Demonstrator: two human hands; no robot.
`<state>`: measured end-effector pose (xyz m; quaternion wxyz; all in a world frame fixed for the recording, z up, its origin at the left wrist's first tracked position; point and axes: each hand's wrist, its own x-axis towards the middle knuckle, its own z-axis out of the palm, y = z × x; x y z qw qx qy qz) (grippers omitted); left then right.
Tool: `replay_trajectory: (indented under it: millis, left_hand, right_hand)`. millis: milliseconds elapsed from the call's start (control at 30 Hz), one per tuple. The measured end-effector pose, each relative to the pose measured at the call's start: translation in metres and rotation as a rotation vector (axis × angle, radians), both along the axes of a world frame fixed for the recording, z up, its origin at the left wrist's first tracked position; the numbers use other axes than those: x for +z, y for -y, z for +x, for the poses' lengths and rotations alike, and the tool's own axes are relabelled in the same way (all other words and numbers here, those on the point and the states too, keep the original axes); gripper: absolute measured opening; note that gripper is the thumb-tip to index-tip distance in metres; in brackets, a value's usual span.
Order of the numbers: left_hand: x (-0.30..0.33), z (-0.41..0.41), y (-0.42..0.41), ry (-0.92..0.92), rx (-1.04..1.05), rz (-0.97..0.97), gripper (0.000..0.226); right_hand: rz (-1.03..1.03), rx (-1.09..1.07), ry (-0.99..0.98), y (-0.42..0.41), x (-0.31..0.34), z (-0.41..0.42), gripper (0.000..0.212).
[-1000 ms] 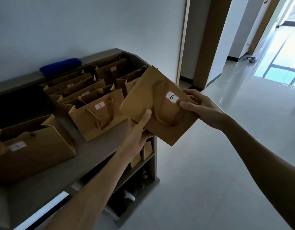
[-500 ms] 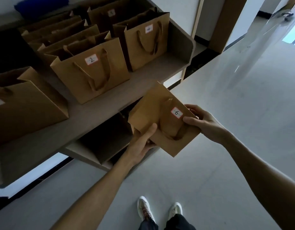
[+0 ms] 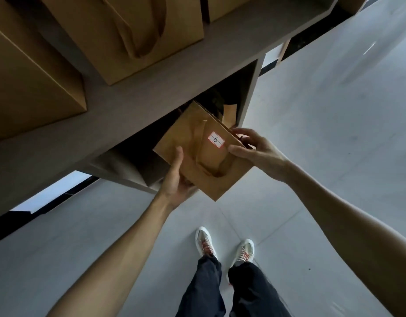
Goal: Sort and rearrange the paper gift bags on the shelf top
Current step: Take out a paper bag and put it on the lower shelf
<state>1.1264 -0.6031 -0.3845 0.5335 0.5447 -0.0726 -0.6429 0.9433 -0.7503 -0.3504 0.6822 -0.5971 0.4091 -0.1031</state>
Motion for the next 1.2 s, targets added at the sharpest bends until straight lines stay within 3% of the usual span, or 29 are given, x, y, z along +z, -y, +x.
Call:
replay_trajectory:
  millis: [200, 367, 567, 767, 900, 1133, 1200]
  left_hand:
    - [-0.04, 0.046, -0.007, -0.038, 0.153, 0.014, 0.075]
    - [-0.078, 0.07, -0.015, -0.079, 0.208, -0.018, 0.07]
    - [-0.11, 0.101, -0.003, -0.058, 0.241, 0.002, 0.064]
    - [-0.127, 0.116, 0.022, 0.031, 0.303, 0.16, 0.027]
    - [-0.137, 0.126, 0.026, 0.071, 0.362, 0.203, 0.033]
    - [-0.137, 0.141, 0.038, 0.375, 0.359, 0.33, 0.039]
    - [-0.135, 0.141, 0.045, 0.327, 0.392, 0.318, 0.038]
  right_hand:
    - [-0.054, 0.078, -0.013, -0.013, -0.035, 0.054, 0.054]
    - [-0.103, 0.049, -0.059, -0.032, -0.075, 0.086, 0.043]
    - [-0.245, 0.0, -0.129, -0.022, -0.097, 0.121, 0.044]
    - [-0.59, -0.105, -0.137, -0.023, -0.115, 0.164, 0.044]
    - [-0.678, -0.09, -0.127, -0.029, -0.119, 0.177, 0.045]
    - [-0.765, -0.012, -0.14, -0.021, -0.108, 0.191, 0.029]
    - [-0.805, 0.002, -0.147, -0.018, -0.107, 0.193, 0.027]
